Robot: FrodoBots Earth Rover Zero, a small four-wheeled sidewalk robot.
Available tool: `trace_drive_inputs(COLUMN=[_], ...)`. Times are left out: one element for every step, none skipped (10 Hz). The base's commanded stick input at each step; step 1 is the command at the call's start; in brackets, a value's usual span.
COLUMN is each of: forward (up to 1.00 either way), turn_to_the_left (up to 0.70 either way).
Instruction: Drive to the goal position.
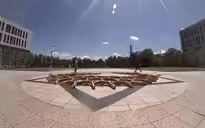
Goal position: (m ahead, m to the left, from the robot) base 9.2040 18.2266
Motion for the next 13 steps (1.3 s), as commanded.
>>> trace_drive_inputs(forward=[0.07, 0.07, 0.06, 0.07, 0.07, 0.07, 0.06, 0.06, 0.06, 0.06, 0.06, 0.06, 0.07], turn_to_the_left=[0.0, 0.0, 0.0, 0.0, 0.0, 0.0, 0.0, 0.0, 0.0, 0.0, 0.0, 0.0, 0.0])
